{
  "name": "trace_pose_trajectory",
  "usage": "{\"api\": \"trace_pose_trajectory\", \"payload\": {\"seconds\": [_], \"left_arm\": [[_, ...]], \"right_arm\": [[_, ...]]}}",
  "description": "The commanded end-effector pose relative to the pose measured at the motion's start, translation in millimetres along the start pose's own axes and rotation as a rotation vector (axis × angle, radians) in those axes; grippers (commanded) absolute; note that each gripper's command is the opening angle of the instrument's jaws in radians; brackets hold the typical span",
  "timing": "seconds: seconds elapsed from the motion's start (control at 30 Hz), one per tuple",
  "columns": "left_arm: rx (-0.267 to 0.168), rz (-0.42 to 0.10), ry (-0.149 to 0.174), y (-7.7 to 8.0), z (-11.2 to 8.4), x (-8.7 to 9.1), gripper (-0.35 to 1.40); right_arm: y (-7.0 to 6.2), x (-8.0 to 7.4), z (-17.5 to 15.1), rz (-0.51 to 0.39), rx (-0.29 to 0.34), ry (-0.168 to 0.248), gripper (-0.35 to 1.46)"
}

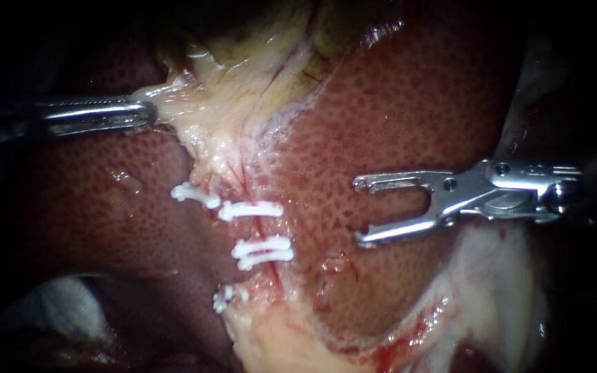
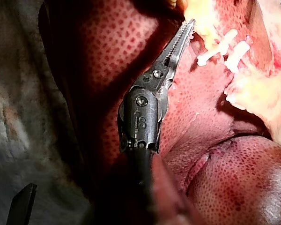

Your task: Going back third clip right tube

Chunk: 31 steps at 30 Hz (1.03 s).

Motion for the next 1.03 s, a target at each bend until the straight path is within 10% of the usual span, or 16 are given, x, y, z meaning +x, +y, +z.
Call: {"api": "trace_pose_trajectory", "payload": {"seconds": [0.03, 0.53, 1.03], "left_arm": [[0.0, 0.003, -0.004, 0.1, 0.3, -0.3, -0.35], [-0.047, 0.008, -0.051, 1.8, 9.0, -5.1, -0.35], [-0.061, 0.012, -0.053, 2.2, 10.2, -5.0, -0.35]], "right_arm": [[0.1, -0.1, -0.1, -0.002, -0.001, 0.0, 0.5], [-0.1, 0.1, -0.5, 0.0, 0.001, 0.003, 0.5], [-0.1, 0.6, -0.6, 0.003, 0.004, 0.006, 0.5]]}}
